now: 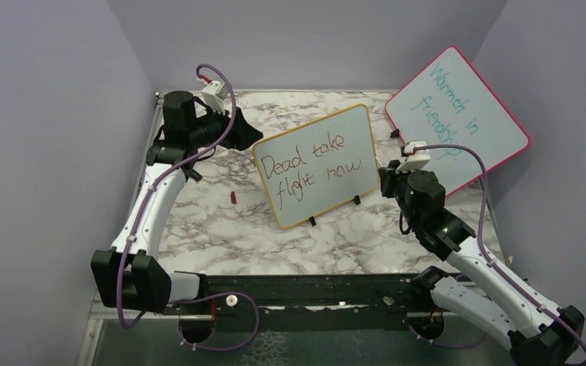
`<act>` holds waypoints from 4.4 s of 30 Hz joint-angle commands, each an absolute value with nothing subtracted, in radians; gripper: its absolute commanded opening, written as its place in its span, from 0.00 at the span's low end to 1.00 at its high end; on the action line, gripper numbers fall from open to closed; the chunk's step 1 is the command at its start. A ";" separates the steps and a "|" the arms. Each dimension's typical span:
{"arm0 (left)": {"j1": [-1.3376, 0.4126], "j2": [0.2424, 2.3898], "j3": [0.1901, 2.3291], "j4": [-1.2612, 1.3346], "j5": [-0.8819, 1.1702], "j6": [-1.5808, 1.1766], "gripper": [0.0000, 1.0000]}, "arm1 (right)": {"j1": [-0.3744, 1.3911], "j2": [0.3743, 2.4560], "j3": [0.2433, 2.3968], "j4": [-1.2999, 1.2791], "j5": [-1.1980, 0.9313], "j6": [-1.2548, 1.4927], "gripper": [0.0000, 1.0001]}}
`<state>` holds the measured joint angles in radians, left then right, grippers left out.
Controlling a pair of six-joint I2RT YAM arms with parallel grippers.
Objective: Write a sentence on the whiteboard
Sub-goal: Write a sentence on the whiteboard, then close the whiteboard marker at the center of the board.
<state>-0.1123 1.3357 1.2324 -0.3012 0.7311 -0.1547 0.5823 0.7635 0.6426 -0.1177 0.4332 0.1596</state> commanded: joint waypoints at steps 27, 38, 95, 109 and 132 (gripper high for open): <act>-0.097 1.208 0.870 -0.506 -0.031 -0.406 0.92 | 0.580 0.651 0.645 -0.142 0.351 0.161 0.00; -0.107 1.502 0.909 -0.475 0.043 -0.380 0.67 | 0.579 0.647 0.637 -0.132 0.339 0.163 0.00; -0.198 1.131 0.894 -0.512 0.064 -0.108 0.00 | 0.578 0.674 0.708 -0.139 0.069 0.106 0.01; -0.305 0.807 0.979 -0.508 0.339 0.186 0.00 | 0.579 0.757 0.903 -0.307 -0.300 0.010 0.00; -0.736 0.847 0.930 -0.513 0.279 0.572 0.00 | 0.578 0.883 0.993 -0.311 -0.764 -0.051 0.00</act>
